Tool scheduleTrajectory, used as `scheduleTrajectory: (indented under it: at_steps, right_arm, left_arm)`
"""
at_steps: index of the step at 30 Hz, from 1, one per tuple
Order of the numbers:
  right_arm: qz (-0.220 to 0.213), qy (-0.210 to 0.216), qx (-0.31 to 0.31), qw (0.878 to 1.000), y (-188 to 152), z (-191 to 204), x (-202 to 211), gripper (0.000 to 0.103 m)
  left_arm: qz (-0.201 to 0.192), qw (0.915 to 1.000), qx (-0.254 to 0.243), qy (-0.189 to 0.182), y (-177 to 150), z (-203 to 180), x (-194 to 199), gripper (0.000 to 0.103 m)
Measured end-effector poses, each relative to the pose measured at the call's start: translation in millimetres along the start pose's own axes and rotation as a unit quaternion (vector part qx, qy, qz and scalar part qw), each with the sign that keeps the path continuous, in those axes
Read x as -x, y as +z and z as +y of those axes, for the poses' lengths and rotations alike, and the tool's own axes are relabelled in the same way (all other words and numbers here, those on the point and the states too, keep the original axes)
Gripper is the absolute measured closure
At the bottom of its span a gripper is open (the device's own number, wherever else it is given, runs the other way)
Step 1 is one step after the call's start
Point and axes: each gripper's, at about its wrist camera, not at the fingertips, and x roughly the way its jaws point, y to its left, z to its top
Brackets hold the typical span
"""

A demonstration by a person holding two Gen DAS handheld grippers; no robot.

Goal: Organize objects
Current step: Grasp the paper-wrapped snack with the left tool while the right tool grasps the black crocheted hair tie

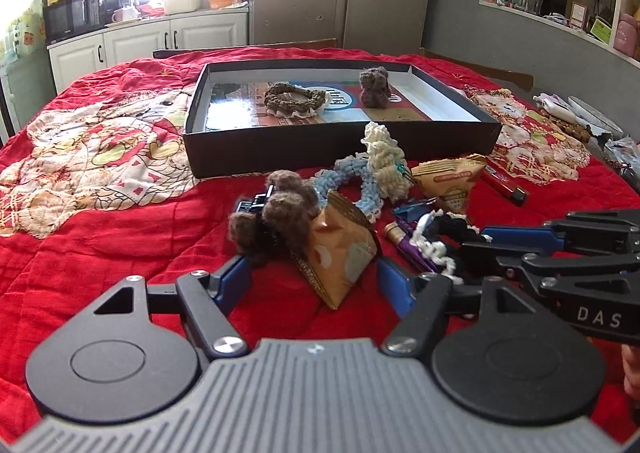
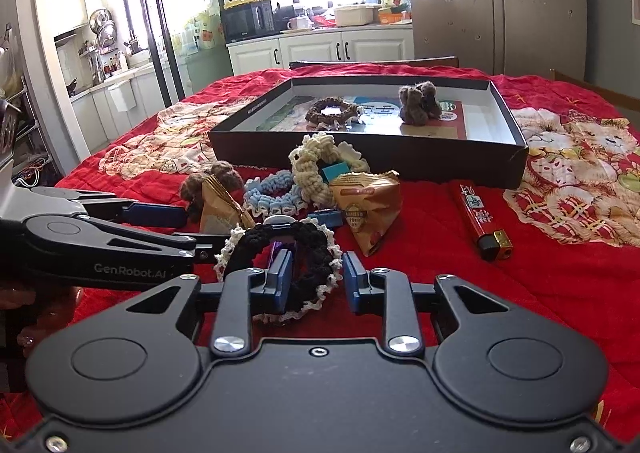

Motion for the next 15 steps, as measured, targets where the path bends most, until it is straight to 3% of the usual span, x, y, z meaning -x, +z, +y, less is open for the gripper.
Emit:
scheduleTrajectory:
  at_steps: [5, 9, 13, 15]
  right_arm:
    - [0.003, -0.002, -0.005, 1.0, -1.0, -2.1, -1.9, 0.077]
    - [0.007, -0.001, -0.007, 1.0, -2.8, -2.7, -3.3, 0.086]
    - [0.002, 0.0, -0.004, 1.0, -3.0, -2.0, -2.5, 0.088]
    - [0.001, 0.0, -0.001, 1.0, -3.4, -0.7, -2.0, 0.088]
  left_arm:
    - [-0.003, 1.0, -0.002, 0.004, 0.6, -1.5, -4.3, 0.025]
    - [-0.005, 1.0, -0.004, 0.005, 0.8, -2.4, -6.5, 0.028]
    - [-0.005, 0.9999, -0.013, 0.003, 0.1, -5.5, -7.2, 0.051]
    - [-0.007, 0.9998, -0.016, 0.005, 0.2, -6.6, -7.1, 0.053]
